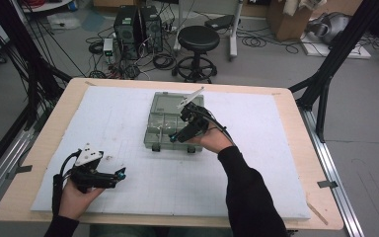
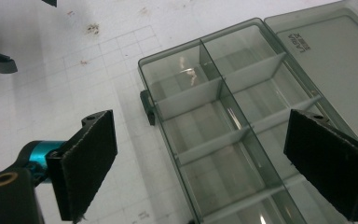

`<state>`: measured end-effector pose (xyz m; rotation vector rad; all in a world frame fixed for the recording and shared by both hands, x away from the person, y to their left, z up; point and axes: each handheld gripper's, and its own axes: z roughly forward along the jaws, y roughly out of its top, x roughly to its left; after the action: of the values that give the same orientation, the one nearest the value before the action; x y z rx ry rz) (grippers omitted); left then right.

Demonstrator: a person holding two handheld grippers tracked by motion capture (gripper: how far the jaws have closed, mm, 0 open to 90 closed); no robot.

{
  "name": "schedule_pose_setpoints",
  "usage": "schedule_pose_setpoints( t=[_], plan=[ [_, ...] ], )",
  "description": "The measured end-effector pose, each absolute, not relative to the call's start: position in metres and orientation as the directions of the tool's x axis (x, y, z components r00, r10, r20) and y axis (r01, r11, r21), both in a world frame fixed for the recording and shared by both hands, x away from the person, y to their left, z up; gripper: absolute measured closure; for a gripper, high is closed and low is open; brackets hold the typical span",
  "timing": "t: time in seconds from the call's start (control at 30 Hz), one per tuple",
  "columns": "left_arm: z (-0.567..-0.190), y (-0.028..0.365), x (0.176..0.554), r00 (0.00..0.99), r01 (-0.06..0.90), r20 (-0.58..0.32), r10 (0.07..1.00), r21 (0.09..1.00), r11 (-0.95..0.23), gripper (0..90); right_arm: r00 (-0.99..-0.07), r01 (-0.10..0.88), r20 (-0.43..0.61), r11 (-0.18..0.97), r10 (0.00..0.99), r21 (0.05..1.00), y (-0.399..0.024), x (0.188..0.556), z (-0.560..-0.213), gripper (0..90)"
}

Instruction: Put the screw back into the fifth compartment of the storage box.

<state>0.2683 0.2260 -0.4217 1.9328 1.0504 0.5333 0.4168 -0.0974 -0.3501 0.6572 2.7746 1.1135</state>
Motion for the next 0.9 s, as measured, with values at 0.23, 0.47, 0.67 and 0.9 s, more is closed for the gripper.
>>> schedule_pose_setpoints(
  t=[0.23,0.47,0.67,0.9],
  plan=[
    [-0.422,0.226,0.268,0.556,0.470,-0.029,0.831,0.835,-0.286,1.7,-0.900,0.361,0.075,0.636,0.430,0.682,-0.113,0.412,-0.351,5.9],
    [-0.421,0.226,0.268,0.556,0.469,-0.031,0.831,0.837,-0.283,1.7,-0.885,0.375,0.069,0.619,0.460,0.690,-0.134,0.403,-0.351,0.6],
    [-0.421,0.227,0.267,0.555,0.469,-0.030,0.831,0.836,-0.283,1.7,-0.877,0.386,0.076,0.602,0.474,0.699,-0.149,0.394,-0.352,0.6],
    [-0.421,0.228,0.268,0.554,0.469,-0.027,0.832,0.836,-0.285,1.7,-0.866,0.398,0.079,0.585,0.493,0.707,-0.163,0.388,-0.357,0.6]
  ],
)
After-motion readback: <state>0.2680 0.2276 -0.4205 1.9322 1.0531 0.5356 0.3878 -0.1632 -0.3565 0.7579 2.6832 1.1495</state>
